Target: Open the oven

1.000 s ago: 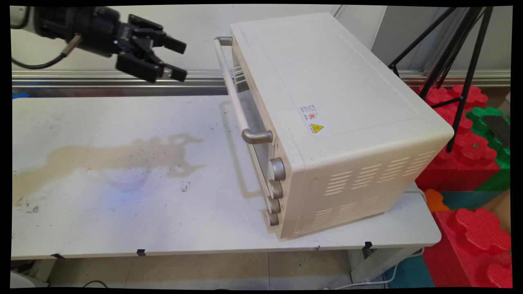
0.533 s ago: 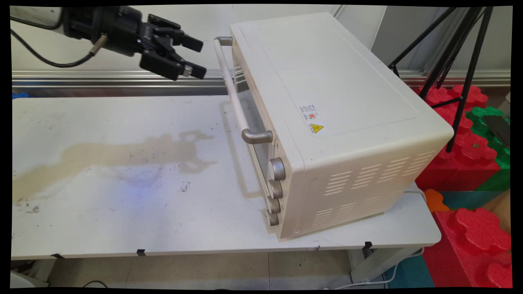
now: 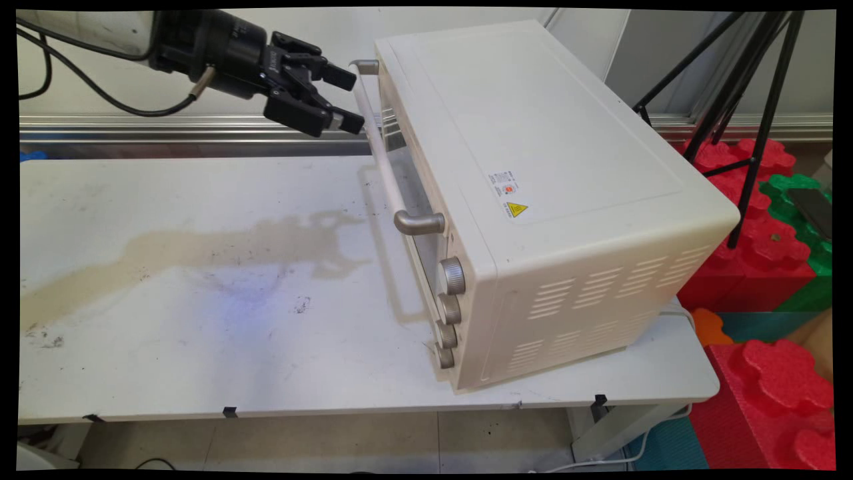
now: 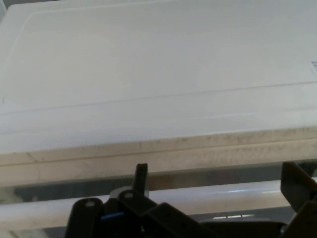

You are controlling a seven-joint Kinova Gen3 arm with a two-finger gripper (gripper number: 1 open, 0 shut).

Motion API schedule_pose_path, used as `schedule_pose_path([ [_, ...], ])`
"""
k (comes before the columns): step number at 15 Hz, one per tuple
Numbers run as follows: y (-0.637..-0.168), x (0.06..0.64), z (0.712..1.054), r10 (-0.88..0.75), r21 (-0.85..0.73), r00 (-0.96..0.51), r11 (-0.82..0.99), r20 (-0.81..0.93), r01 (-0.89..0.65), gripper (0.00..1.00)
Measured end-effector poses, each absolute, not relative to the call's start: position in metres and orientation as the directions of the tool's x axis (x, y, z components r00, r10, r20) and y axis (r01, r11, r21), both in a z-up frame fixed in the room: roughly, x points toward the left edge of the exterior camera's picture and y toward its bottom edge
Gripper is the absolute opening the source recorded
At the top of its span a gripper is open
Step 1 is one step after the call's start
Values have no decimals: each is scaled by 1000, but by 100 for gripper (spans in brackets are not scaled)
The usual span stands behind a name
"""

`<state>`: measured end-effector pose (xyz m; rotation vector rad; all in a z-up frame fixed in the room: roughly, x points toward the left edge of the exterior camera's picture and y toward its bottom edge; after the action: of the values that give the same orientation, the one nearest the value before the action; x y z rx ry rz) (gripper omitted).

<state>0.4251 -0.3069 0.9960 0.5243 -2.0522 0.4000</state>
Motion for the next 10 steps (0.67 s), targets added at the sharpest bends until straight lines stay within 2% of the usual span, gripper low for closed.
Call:
schedule_pose_path([
  [5,-313,418,991,-205,-73,-465,856,862,-512,100],
  [6,-313,417,990,-205,-73,-465,856,861,-512,0],
  [10,-316,413,986,-205,-74,-468,856,859,-511,0],
])
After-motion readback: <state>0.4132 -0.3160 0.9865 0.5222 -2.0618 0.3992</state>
